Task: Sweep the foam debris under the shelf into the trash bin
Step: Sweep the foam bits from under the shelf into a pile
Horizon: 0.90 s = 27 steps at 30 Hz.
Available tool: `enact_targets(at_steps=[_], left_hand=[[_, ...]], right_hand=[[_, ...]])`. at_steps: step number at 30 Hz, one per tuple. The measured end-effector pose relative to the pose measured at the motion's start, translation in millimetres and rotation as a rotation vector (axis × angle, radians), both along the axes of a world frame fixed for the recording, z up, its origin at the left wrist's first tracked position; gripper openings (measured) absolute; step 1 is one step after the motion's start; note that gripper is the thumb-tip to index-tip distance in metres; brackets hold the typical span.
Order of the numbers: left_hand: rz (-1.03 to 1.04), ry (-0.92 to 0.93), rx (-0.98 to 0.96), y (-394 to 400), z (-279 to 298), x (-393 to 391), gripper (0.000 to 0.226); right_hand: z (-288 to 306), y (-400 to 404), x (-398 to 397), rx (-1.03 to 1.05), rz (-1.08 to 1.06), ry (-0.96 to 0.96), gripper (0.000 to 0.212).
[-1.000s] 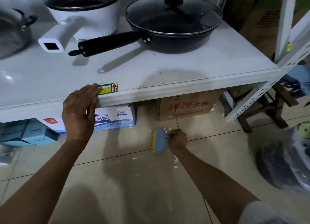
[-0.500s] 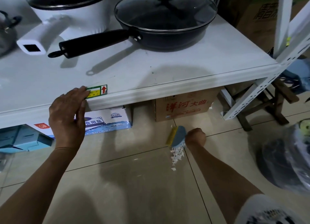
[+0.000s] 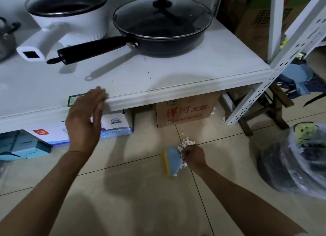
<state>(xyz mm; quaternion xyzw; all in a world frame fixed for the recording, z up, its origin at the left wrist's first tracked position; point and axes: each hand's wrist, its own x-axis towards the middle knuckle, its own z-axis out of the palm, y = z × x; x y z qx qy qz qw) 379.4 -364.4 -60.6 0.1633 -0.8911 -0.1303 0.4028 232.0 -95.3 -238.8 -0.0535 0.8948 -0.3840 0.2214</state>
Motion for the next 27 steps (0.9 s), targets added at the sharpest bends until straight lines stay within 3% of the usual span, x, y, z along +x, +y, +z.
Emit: enact_targets(at_steps=[4,12,18,27], left_hand=[[-0.141,-0.047,-0.057,42.1,9.2,-49.0,0.032],[-0.219,-0.205,-0.144,91.2,0.1,-132.5,0.038],[-0.161,-0.126,-0.126,101.3,-10.3,-149.3,0.034],[-0.129,0.024,-0.183,100.9,-20.0,-154.8,0.028]], right_hand=[[-0.1,2.6,5.3,0.053,0.222,-0.015,0.026],[8.8,25.9,-34.1,0.193,0.270,0.119,0.025],[15.3,41.6,-61.1,0.290,0.216,0.198,0.026],[18.5,3.4,-74.5,0.158,-0.048,0.128,0.027]])
